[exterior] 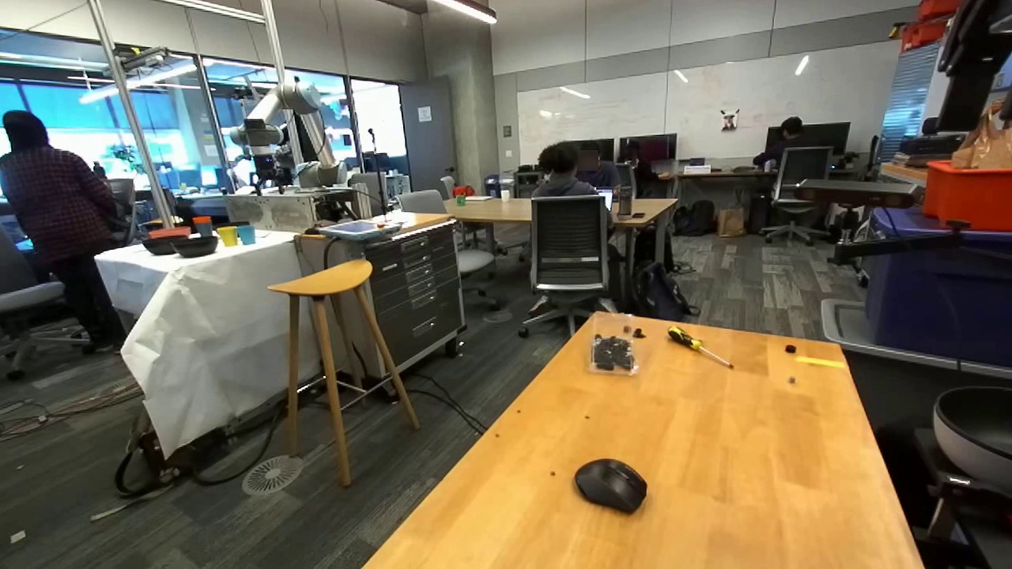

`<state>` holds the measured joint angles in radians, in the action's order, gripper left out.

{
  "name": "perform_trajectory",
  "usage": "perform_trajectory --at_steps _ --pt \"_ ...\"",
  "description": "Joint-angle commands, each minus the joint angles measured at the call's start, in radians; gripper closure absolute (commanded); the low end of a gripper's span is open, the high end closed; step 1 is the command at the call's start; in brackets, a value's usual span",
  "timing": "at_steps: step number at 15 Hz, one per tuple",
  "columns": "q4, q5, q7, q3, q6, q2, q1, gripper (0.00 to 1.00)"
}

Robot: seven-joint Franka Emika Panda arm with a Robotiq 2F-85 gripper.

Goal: Move the mouse backwards

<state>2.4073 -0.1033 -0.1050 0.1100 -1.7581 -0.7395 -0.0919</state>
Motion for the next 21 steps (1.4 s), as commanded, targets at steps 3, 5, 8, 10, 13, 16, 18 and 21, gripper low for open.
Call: perform_trajectory --at_steps 3,5,8,10,13,16,18,21 --pt "-0.002 0.019 0.013 0.002 -0.063 0.016 0.014 0.00" --pt "-0.019 0.047 0.028 -0.001 -0.159 0.055 0.025 0.00" --pt "-0.049 0.101 0.041 -0.015 -0.357 0.146 0.048 0.00" --pt "-0.076 0.126 0.041 -0.027 -0.477 0.215 0.064 0.00" --pt "-0.134 0.148 0.039 -0.049 -0.609 0.329 0.092 0.26" --pt "-0.201 0.147 0.021 -0.070 -0.653 0.436 0.115 0.50" --pt "-0.243 0.147 0.010 -0.082 -0.651 0.502 0.129 0.65" --pt "-0.285 0.151 -0.005 -0.096 -0.643 0.581 0.141 0.89"
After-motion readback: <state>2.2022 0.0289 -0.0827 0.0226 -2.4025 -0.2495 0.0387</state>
